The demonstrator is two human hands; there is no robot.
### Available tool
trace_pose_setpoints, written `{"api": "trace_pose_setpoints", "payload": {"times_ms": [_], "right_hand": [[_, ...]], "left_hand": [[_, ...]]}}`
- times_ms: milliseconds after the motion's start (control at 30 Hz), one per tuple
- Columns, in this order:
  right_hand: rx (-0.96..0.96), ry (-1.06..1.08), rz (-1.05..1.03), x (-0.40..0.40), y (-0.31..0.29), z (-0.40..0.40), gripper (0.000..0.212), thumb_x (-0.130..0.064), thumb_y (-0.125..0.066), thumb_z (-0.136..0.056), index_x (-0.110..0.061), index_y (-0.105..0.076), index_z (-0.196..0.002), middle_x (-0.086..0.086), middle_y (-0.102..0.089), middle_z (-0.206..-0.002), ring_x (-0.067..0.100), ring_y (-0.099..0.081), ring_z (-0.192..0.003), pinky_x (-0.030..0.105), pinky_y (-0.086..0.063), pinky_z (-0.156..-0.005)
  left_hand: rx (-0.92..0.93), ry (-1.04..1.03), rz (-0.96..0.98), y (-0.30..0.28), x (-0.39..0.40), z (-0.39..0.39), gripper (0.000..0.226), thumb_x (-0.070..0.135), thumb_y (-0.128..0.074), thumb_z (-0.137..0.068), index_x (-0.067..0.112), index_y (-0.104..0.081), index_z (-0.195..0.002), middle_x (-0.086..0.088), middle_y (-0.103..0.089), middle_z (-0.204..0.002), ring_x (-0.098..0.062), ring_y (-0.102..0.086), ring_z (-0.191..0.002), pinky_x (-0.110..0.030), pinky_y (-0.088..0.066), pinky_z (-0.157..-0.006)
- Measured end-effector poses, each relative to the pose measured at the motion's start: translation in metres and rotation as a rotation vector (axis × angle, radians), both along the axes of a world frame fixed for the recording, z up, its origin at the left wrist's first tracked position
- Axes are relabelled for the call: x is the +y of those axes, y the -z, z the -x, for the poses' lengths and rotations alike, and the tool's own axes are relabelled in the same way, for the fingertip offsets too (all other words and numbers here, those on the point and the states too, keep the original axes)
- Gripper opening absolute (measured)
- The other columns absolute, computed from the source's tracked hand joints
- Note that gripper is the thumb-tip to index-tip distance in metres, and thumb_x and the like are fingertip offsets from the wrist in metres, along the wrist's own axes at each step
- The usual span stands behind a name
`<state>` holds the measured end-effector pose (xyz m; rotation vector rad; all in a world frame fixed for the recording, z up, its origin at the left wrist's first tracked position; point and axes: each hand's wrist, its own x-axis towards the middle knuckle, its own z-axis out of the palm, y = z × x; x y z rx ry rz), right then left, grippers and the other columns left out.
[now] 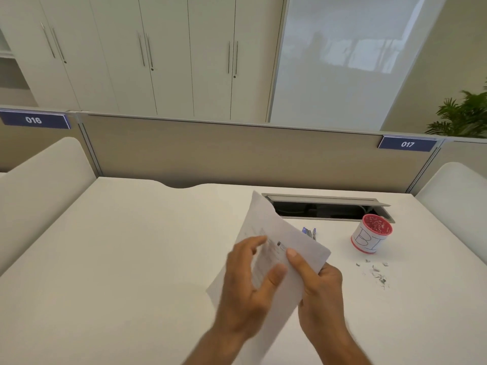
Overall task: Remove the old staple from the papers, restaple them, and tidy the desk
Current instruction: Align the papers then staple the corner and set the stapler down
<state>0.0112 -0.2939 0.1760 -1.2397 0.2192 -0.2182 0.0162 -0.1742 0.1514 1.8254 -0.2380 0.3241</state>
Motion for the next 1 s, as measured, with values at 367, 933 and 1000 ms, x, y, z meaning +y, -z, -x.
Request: {"api": "trace_pose_setpoints", "payload": {"times_ms": [367, 933, 1000], "right_hand": [[-0.255, -0.133, 0.448, 0.015, -0.023, 0.018, 0.036, -0.043, -0.045, -0.091, -0.028, -0.074, -0.106, -0.014, -0.070, -0.115, 0.003, -0.058, -0.117, 0.014, -0.044, -0.095], [-0.155, -0.096, 0.112, -0.049, -0.072, -0.020, 0.025, -0.011, -0.076, -0.068, -0.005, -0.075, -0.092, 0.014, -0.076, -0.091, 0.027, -0.071, -0.078, 0.033, -0.060, -0.071], [-0.157, -0.065, 0.102, -0.048, -0.073, -0.019, 0.026, -0.012, -0.075, -0.067, -0.003, -0.074, -0.092, 0.013, -0.076, -0.089, 0.026, -0.070, -0.077, 0.034, -0.060, -0.073]], "left_hand": [[0.089, -0.050, 0.330, -0.016, 0.012, 0.006, 0.028, 0.020, -0.074, -0.076, 0.029, -0.068, -0.102, 0.015, -0.075, -0.095, -0.008, -0.072, -0.087, -0.024, -0.058, -0.072], [0.191, 0.059, 0.485, -0.020, 0.054, 0.006, 0.019, 0.015, -0.074, -0.064, 0.022, -0.076, -0.081, -0.005, -0.076, -0.080, -0.019, -0.072, -0.070, -0.026, -0.056, -0.059], [0.190, 0.053, 0.484, -0.020, 0.055, 0.008, 0.019, 0.016, -0.074, -0.063, 0.024, -0.076, -0.080, -0.004, -0.076, -0.080, -0.017, -0.072, -0.069, -0.024, -0.056, -0.058]]}}
